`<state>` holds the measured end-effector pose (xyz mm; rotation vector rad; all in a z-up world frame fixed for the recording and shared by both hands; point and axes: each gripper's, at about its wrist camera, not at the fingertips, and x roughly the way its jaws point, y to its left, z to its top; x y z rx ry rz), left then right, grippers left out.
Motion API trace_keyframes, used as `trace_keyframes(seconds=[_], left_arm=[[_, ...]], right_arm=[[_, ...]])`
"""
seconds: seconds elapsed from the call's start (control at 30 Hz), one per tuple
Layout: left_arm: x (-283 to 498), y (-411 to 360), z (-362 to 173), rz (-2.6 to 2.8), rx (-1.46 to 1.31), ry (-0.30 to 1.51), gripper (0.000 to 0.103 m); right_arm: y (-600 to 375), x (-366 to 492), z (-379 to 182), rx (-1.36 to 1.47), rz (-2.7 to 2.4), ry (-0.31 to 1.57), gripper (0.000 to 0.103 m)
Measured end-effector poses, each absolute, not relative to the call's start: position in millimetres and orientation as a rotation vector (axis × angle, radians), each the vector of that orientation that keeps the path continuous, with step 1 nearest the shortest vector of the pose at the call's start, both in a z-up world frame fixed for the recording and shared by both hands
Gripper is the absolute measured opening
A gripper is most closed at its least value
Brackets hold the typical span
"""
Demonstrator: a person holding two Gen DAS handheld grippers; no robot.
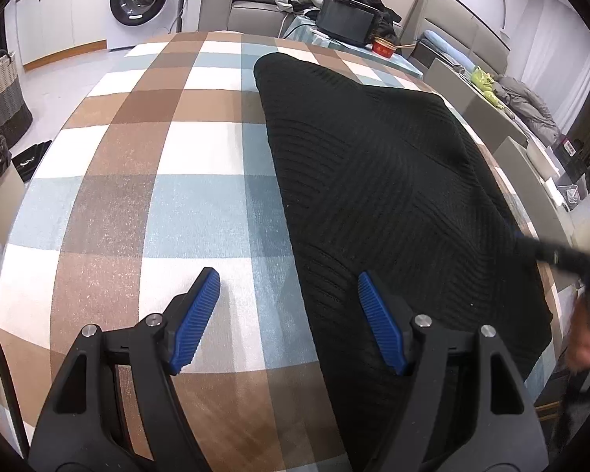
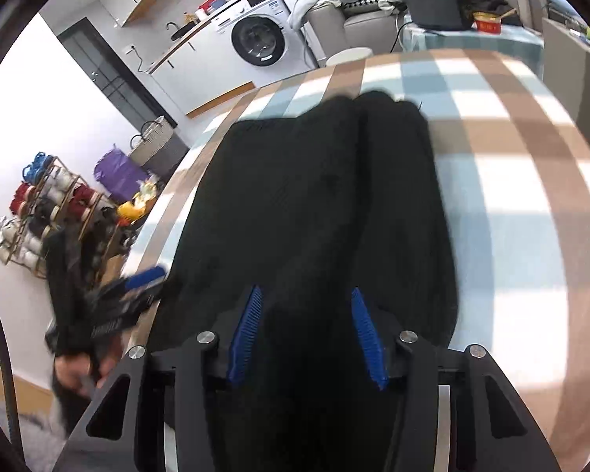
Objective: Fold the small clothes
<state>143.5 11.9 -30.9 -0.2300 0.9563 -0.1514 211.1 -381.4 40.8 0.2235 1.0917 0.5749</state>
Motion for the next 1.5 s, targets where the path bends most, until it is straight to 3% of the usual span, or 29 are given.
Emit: trace_keyframes(seconds=[0.03, 0.07, 0.1, 0.13, 0.2, 0.3, 0.47, 0.53, 0.6, 0.83, 0.87, 0.9, 0.93, 1.0, 1.1, 1.23, 1.4, 1.5], left_arm=[[144.3, 11.5, -30.3, -0.150, -0.229, 0.957, 0.070], [143.8, 11.2, -29.3, -0.150, -0.228, 0.956, 0.070], [143.2, 10.5, -27.9, -0.149, -0.224, 0.954, 0.070], [142.1, 9.8, -26.3, -0.146, -0.218, 0.953, 0.070], [136.6, 9.1, -21.9, -0.151, -0.218, 0.947, 0.070], [128.4, 7.2, -16.2, -0.183, -0.227, 0.932, 0.070], [112.8, -4.0, -3.8, -0.215, -0.199, 0.916, 0.070], [104.1, -11.1, 2.6, -0.242, -0.180, 0.902, 0.070], [95.1, -24.2, 5.2, -0.294, -0.150, 0.900, 0.071], [63.2, -57.0, -9.2, -0.340, -0.010, 0.938, 0.071], [60.2, -56.0, -10.2, -0.338, -0.008, 0.941, 0.071], [58.9, -54.4, -11.1, -0.333, -0.011, 0.944, 0.071], [58.2, -52.2, -12.3, -0.327, -0.013, 0.949, 0.071], [58.8, -46.1, -16.8, -0.296, -0.008, 0.963, 0.072], [55.0, -34.9, -22.3, -0.273, -0.046, 0.981, 0.076], [50.6, -29.0, -22.1, -0.262, -0.057, 0.983, 0.076], [47.1, -47.2, 1.2, -0.314, 0.010, 0.927, 0.076], [50.2, -75.0, 9.0, -0.420, 0.058, 0.914, 0.076]], right_arm=[[-379.0, 206.6, 39.0, 0.223, 0.582, 1.096, 0.049], [-375.1, 201.4, 36.4, 0.221, 0.588, 1.098, 0.041], [-369.7, 198.6, 33.6, 0.205, 0.591, 1.097, 0.017], [-367.0, 196.6, 33.8, 0.194, 0.593, 1.095, 0.006], [-362.4, 187.8, 50.4, 0.158, 0.583, 1.024, 0.005], [-363.8, 176.6, 70.6, 0.097, 0.546, 0.946, 0.005], [-373.7, 191.2, 28.4, 0.132, 0.488, 1.113, 0.012], [-385.6, 180.0, 38.4, 0.213, 0.558, 1.069, 0.024], [-394.7, 166.1, 43.8, 0.231, 0.597, 1.052, 0.044], [-402.3, 134.3, 38.4, 0.183, 0.652, 0.996, 0.042], [-398.2, 132.2, 39.1, 0.167, 0.655, 0.991, 0.035], [-392.8, 132.3, 37.2, 0.119, 0.649, 0.989, 0.017], [-390.0, 132.8, 35.0, 0.092, 0.641, 0.993, 0.009], [-383.6, 133.2, 42.9, 0.056, 0.666, 0.969, 0.005], [-389.6, 129.6, 60.4, 0.037, 0.660, 0.942, 0.005], [-410.3, 138.3, 40.1, 0.029, 0.495, 1.046, 0.006], [-454.3, 133.4, 38.8, 0.264, 0.492, 1.028, 0.039], [-471.4, 132.2, 25.2, 0.428, 0.537, 1.055, 0.041]])
